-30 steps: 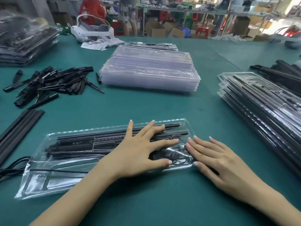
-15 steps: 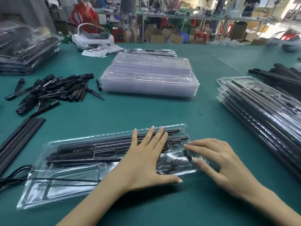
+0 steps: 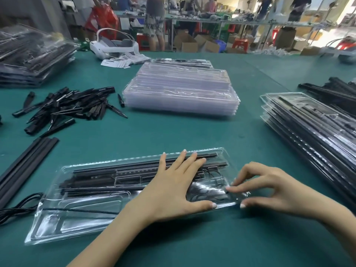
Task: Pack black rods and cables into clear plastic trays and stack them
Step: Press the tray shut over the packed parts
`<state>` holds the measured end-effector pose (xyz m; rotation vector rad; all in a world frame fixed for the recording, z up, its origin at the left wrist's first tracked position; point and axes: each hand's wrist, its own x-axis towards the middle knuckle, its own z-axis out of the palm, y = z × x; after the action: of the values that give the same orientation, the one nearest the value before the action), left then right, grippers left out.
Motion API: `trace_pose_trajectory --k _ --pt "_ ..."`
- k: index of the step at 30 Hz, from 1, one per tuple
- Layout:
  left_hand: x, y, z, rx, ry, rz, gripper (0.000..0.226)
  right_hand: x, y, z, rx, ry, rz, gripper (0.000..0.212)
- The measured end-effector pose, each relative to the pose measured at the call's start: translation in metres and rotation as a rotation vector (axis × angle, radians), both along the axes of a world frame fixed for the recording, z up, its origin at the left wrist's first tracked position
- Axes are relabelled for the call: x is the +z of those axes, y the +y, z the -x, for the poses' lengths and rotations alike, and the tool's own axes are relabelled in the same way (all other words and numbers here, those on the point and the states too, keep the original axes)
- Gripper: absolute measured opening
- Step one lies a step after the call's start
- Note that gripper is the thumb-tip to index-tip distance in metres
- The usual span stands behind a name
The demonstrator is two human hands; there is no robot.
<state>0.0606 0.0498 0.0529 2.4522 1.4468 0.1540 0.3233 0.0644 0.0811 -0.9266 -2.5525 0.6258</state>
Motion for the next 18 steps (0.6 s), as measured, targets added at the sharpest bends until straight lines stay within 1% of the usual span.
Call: trace_pose_trajectory --k 3,6,7,9,11,13,15,16,17,18 --pt "0.002 0.001 0.003 -0.033 -0.023 0.021 0.095 0.003 0.004 0.003 0.058 0.030 0.033 0.025" --pt "0.005 0.002 0.005 -0.081 0.035 0.042 0.095 0.009 0.006 0.004 0.073 0.017 0.046 0.021" --pt "0.007 0.003 0.005 -0.086 0.043 0.051 0.093 0.012 0.005 0.005 0.072 0.017 0.041 0.021" --pt "0.012 0.004 0.005 -0.078 -0.001 0.096 0.081 0.017 0.003 0.005 0.061 0.029 -0.011 0.020" --pt "0.023 0.007 0.006 -0.068 -0.092 0.182 0.066 0.020 0.002 0.004 0.029 0.070 -0.153 0.021" --pt "0.036 0.012 0.006 -0.064 -0.177 0.270 0.056 0.018 0.000 0.005 -0.080 0.142 -0.370 0.024" --pt "0.051 0.020 0.008 -0.051 -0.248 0.346 0.051 0.010 -0.008 0.012 -0.251 0.295 -0.636 0.021" --pt "0.058 0.024 0.009 -0.043 -0.280 0.388 0.050 0.005 -0.014 0.016 -0.291 0.389 -0.740 0.013" --pt "0.063 0.027 0.010 -0.040 -0.308 0.431 0.050 -0.002 -0.018 0.019 -0.269 0.442 -0.809 0.006" --pt "0.066 0.030 0.011 -0.039 -0.330 0.470 0.050 -0.009 -0.021 0.022 -0.207 0.435 -0.820 0.003"
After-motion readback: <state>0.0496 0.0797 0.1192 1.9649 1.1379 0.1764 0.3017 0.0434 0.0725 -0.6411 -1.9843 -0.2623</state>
